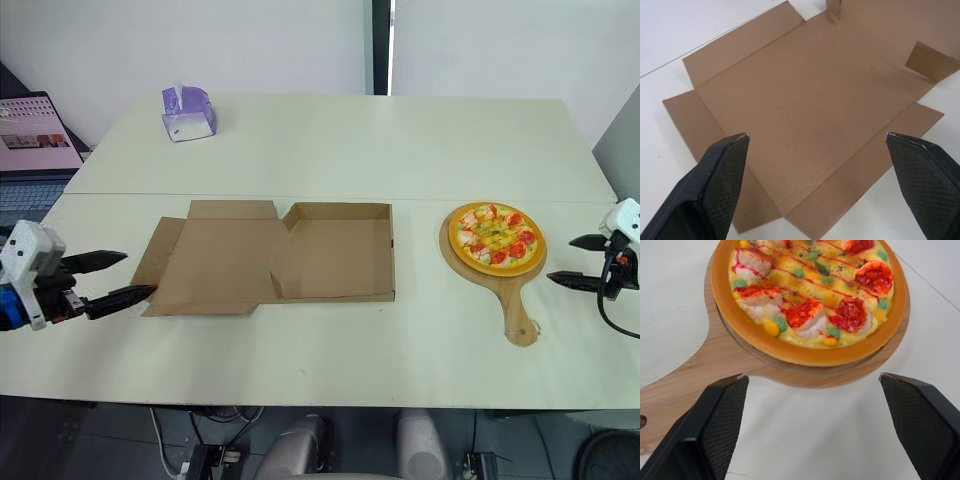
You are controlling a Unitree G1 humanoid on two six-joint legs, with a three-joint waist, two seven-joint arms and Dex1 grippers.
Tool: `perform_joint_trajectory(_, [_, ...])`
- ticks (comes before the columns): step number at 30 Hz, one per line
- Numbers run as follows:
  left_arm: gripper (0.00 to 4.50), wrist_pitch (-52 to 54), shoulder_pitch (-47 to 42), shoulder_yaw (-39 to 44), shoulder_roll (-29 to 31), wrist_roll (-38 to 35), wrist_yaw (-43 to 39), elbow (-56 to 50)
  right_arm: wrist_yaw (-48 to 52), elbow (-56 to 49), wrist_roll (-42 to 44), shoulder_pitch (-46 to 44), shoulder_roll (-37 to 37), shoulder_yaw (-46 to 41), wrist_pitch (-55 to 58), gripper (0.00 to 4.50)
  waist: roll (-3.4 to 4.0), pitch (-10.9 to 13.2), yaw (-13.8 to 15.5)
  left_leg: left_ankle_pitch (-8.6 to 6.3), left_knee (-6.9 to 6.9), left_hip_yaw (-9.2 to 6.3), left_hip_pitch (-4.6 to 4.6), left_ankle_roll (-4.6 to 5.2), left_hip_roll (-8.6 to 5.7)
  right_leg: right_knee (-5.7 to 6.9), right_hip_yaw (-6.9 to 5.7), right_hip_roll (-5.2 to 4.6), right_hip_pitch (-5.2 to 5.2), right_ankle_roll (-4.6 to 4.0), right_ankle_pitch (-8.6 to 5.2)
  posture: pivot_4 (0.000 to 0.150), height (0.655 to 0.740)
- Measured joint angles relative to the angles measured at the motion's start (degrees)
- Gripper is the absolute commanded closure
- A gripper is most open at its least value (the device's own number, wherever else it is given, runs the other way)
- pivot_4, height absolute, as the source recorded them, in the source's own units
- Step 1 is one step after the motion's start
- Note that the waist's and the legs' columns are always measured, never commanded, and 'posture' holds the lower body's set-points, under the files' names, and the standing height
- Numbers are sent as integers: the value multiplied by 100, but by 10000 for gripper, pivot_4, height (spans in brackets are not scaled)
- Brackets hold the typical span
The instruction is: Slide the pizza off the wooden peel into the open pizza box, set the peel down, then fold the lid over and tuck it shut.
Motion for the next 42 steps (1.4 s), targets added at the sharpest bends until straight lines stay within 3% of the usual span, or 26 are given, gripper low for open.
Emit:
perform_joint_trajectory(10, [0, 24, -599, -519, -175, -150, -120, -324, -243, -956, 497, 901, -3, -635, 656, 77, -1, 0, 51, 0, 2, -3, -3, 0, -2, 0, -1, 0, 2, 0, 0, 1500, 7400])
perform_joint_trajectory(15, [0, 28, -1360, -1393, -537, -222, -357, -892, -729, -2569, 1079, 2127, 156, -1627, 1565, 77, -2, 1, 127, 0, 4, -7, -6, 0, -3, 0, -4, 1, 3, 2, 0, 1500, 7400])
perform_joint_trajectory(18, [0, 108, -1930, -1941, -896, -302, -439, -1327, -1188, -3777, 1377, 2895, 632, -2187, 2193, 77, -14, 2, 162, 0, 9, -18, -18, 0, -4, -3, -12, 3, 4, 3, 1, 1500, 7400])
perform_joint_trajectory(25, [0, 656, -2883, -2644, -1497, -939, -493, -2312, -3176, -6207, 1661, 3790, 1699, -2388, 4089, 77, -15, 2, 111, 0, 15, -9, -19, 1, -9, -3, 0, 8, 0, 13, 6, 1500, 7400])
perform_joint_trajectory(31, [0, 895, -3130, -2818, -1574, -1124, -543, -2469, -4666, -6968, 1457, 3585, 2257, -1659, 5377, 77, -15, 2, 112, 0, 15, -9, -17, 2, -9, -6, 2, 16, 2, 14, 5, 1500, 7400])
perform_joint_trajectory(42, [0, 891, -3146, -2946, -1633, -1043, -458, -2463, -5908, -6276, 849, 2614, 2994, -911, 5406, 77, -35, -8, 105, 1, 15, -7, -7, 2, -10, -12, 2, 22, 8, 13, 6, 1500, 7400])
